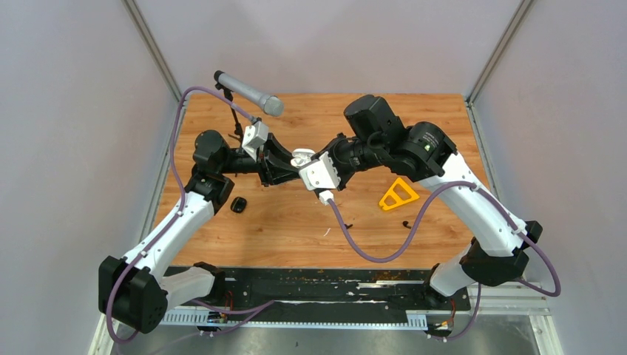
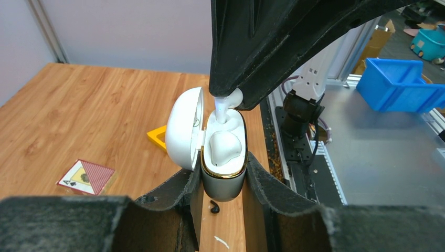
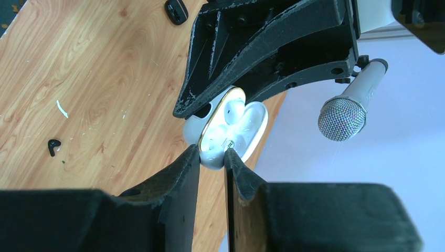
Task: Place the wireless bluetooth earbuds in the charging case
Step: Place the earbud in the charging case.
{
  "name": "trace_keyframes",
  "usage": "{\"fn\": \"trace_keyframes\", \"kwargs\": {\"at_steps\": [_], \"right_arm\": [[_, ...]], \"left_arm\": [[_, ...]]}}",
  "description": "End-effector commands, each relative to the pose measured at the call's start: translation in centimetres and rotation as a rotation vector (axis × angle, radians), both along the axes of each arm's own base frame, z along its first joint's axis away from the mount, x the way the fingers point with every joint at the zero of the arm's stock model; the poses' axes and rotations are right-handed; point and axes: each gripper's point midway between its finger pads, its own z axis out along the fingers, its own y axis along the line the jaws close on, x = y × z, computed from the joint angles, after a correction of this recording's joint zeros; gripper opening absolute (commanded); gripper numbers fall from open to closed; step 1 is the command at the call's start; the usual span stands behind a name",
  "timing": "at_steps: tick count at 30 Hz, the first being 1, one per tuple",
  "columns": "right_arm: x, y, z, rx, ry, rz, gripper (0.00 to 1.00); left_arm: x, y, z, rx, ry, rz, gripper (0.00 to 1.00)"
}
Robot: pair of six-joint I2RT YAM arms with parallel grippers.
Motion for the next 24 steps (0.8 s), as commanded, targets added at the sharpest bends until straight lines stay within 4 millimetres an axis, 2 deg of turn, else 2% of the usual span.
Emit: {"fn": "trace_keyframes", "kwargs": {"at_steps": [1,8,24], "right_arm": [[-0.1,1.1,2.0,0.065,-0.031,0.026,0.23],[-0.5,1.4,2.1,0.079,-0.004,0.024,0.23],[0.2,2.3,3.2,0.132,0.122,-0.091,0.22]], "left_arm": [[-0.3,0.0,0.8,-0.011,-0.056,-0.008,0.00],[-0.2,0.0,0.8,-0.011,-0.054,-0.006,0.00],[-0.2,0.0,1.0,-0.015,-0.077,-0.002,0.00]]}}
